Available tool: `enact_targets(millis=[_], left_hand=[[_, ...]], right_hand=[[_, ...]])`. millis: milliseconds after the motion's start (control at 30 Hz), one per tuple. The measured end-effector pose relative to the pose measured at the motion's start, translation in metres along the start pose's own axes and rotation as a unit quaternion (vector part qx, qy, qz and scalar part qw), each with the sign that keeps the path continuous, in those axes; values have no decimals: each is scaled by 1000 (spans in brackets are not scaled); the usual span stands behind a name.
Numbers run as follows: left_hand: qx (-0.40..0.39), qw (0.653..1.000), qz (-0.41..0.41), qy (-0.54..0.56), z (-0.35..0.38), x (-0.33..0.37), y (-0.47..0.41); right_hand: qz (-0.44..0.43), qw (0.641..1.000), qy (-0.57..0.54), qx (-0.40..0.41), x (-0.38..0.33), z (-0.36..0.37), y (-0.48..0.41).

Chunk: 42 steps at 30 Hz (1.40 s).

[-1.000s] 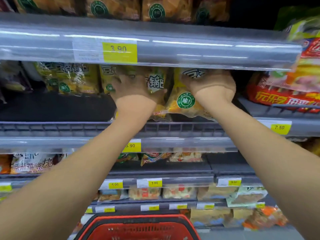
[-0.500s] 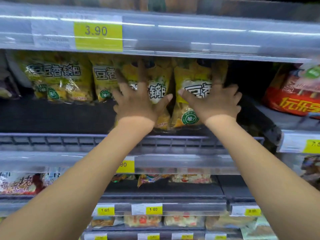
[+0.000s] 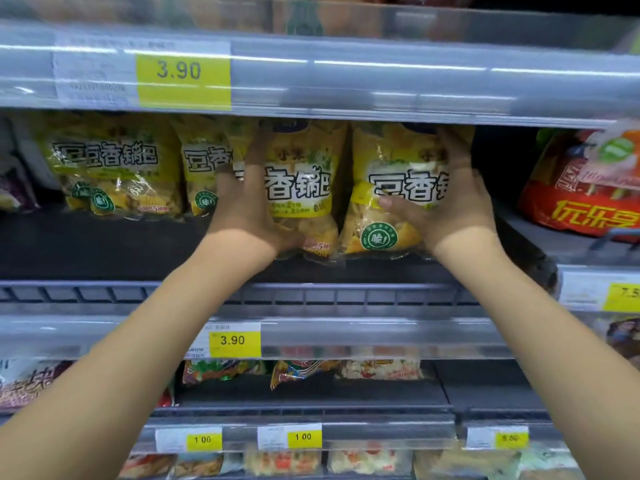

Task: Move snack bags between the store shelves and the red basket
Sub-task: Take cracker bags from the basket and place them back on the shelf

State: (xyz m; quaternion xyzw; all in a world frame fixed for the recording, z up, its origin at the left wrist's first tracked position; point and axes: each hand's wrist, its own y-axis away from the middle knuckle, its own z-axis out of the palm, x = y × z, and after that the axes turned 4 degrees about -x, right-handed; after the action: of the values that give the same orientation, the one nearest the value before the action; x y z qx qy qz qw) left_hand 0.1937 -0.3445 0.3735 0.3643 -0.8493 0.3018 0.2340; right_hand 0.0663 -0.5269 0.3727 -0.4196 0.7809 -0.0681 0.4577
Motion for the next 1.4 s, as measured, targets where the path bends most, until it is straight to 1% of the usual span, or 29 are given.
enact_targets(millis=[67,100,200,267,333,433,533,600,633,733,800,833,900,1000,1167,1300,1400], left_hand=[[8,1000,20,-2,2,1,-6],[-8,1000,24,-9,4,1,-9],[-92,995,14,-28,13,-4,-13],[-119,992,13,-36,13,-8,-16],[-134,990,18,-30,10,-10,-17],[-142,990,22,-17,7,-9,-15],[-144,989,12,-13,3,-7,-9],[-113,993,14,-34,-3,-6,-3],[-85,995,21,-47,-7,-7,2],[-11,995,61,-75,-17,-14,25],[33,990,91,-104,-18,-22,48],[59,983,115,-128,-16,-28,60],[94,968,162,-165,-10,-44,81],[91,959,193,-189,-1,-80,111],[81,945,205,-242,0,-131,164],[54,945,202,-252,8,-169,213],[15,952,179,-248,23,-201,254]], right_hand=[[7,1000,22,17,-1,-5,0],[14,999,33,15,1,-5,0],[42,997,58,-33,9,-3,-1],[54,995,61,-65,11,-5,-2],[57,994,52,-83,11,-9,-3],[60,993,53,-88,12,-10,-3],[91,987,101,-87,8,-13,0],[101,985,133,-46,2,-16,11],[84,987,134,-10,-2,-17,20],[-5,986,130,100,-14,-4,62],[-56,977,152,140,-21,16,91],[-75,973,160,146,-25,27,103],[-102,969,178,139,-29,50,126],[-127,960,216,123,-32,78,159],[-126,955,254,86,-42,115,217],[-109,951,285,46,-47,146,271],[-82,947,311,-23,-40,172,315]])
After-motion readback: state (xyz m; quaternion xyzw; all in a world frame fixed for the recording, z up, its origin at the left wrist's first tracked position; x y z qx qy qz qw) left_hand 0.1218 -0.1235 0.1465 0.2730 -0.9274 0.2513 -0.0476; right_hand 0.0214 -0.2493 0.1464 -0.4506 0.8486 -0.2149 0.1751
